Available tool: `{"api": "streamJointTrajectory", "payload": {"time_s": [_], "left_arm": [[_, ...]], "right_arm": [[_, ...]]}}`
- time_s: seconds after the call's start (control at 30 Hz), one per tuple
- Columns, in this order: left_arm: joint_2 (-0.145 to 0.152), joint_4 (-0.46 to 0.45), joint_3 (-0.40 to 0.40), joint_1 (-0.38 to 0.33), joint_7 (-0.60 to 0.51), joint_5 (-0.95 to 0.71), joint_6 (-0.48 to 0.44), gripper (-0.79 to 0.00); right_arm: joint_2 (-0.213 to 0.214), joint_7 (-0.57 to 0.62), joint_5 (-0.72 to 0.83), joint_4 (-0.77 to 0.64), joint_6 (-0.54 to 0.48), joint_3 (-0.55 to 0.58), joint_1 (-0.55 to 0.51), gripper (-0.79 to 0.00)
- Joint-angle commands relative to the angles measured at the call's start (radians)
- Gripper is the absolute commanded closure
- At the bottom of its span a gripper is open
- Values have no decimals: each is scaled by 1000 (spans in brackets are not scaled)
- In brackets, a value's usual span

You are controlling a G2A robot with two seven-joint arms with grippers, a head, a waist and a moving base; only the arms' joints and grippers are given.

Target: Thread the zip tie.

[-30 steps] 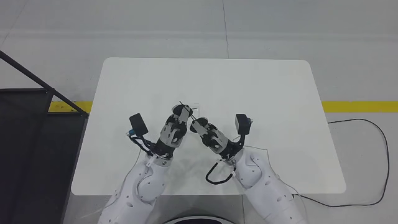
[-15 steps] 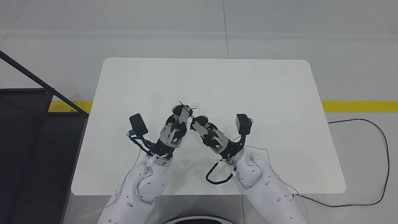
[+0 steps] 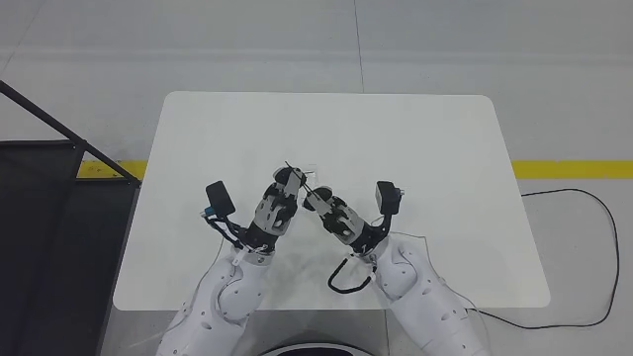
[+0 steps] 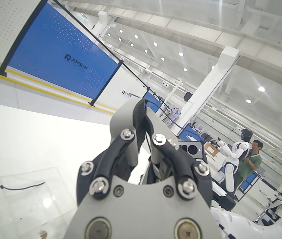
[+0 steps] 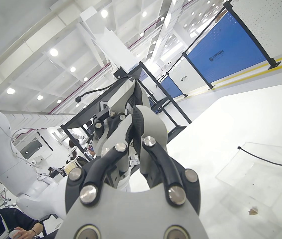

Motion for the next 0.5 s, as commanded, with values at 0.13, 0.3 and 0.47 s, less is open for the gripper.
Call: {"api": "streamJointTrajectory", "payload": {"time_s": [0.13,0.3,0.47], "left_arm": [[-1,-4,-2,6,-7,-11,1,-474],[-1,-12,-5,11,-27,-30,6,-785],[1,-17,-15,16,-59,-34,-7,-785]], "right_arm": [[2,-5,0,-3,0,-3,-1,0],[4,-20,15,-11,0,-5,-3,0],[8,-32,59,-20,0,-6,-1,0]]}}
